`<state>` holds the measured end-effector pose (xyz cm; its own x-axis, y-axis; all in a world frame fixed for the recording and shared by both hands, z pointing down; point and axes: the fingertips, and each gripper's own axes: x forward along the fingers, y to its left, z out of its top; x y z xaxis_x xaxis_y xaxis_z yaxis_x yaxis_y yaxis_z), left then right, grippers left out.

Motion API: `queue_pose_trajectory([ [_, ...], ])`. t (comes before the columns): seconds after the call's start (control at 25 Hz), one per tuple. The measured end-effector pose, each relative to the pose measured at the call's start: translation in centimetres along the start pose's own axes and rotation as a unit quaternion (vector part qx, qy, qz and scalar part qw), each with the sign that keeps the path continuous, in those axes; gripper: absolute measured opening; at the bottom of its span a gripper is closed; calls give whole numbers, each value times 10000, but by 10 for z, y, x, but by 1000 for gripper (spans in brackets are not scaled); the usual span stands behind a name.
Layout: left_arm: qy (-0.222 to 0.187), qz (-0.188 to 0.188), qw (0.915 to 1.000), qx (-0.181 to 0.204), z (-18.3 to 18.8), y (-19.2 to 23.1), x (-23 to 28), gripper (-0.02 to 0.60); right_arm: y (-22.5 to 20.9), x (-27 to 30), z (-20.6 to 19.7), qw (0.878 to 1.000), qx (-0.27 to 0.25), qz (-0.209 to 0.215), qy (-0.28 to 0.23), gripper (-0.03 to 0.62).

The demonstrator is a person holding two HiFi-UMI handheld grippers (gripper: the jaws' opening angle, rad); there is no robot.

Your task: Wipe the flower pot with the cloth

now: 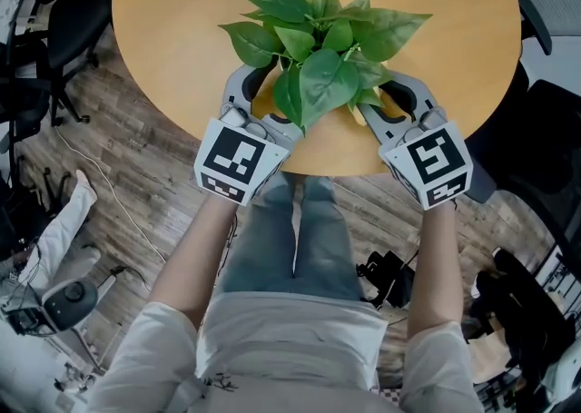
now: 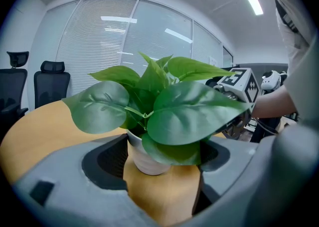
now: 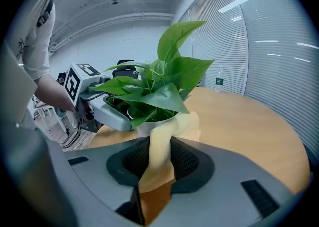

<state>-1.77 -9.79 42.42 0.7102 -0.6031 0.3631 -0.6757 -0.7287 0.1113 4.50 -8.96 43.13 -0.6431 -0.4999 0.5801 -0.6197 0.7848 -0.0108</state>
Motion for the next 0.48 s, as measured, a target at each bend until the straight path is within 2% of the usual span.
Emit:
queue_pose_trajectory([
  [0.48,1,456,9988,-168,2,-2,2,399,5,-4,-2,9999,126,-43,-30,100],
])
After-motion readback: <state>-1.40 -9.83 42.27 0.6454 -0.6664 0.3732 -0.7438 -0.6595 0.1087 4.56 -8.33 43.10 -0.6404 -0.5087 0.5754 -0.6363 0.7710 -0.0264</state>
